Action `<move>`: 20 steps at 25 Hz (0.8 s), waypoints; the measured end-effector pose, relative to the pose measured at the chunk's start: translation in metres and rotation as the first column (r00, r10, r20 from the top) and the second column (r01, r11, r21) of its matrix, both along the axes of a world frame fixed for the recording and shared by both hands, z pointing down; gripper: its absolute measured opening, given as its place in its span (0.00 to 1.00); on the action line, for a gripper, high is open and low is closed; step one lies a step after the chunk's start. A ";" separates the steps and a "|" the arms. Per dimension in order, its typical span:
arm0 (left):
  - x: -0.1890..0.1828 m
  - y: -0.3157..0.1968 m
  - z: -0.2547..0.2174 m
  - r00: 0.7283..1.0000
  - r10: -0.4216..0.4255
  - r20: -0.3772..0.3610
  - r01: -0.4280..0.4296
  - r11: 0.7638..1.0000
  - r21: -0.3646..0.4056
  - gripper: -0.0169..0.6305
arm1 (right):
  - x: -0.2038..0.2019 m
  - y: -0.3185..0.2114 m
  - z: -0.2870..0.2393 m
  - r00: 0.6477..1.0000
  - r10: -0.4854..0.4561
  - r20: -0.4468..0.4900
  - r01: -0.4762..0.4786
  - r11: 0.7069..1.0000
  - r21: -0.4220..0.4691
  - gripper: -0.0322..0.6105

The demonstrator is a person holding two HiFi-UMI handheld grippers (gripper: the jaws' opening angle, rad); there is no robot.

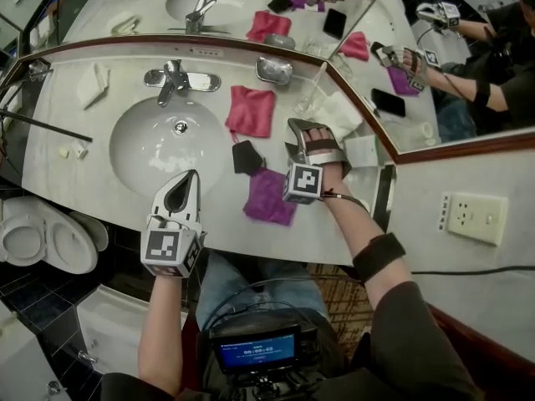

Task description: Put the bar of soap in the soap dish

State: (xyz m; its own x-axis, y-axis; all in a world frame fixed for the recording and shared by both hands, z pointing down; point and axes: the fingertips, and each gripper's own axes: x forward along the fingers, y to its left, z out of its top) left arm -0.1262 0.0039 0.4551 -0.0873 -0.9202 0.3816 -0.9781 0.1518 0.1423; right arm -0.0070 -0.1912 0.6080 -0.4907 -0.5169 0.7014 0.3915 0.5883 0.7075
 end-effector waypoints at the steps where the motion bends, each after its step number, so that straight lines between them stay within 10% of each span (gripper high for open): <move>1: 0.002 -0.002 0.002 1.000 0.002 0.001 -0.002 1.000 0.000 0.03 | 0.005 0.002 0.008 1.000 -0.006 -0.017 0.006 1.000 -0.007 0.53; 20: 0.004 0.003 0.015 0.999 -0.041 -0.002 0.041 0.999 -0.023 0.03 | 0.008 0.038 0.071 0.999 -0.023 -0.047 0.013 0.977 -0.212 0.56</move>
State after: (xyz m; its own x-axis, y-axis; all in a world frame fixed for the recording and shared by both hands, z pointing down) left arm -0.1223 0.0071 0.4700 -0.1237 -0.9067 0.4032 -0.9706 0.1951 0.1408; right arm 0.0007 -0.1536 0.6788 -0.4611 -0.3454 0.8174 0.4341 0.7155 0.5473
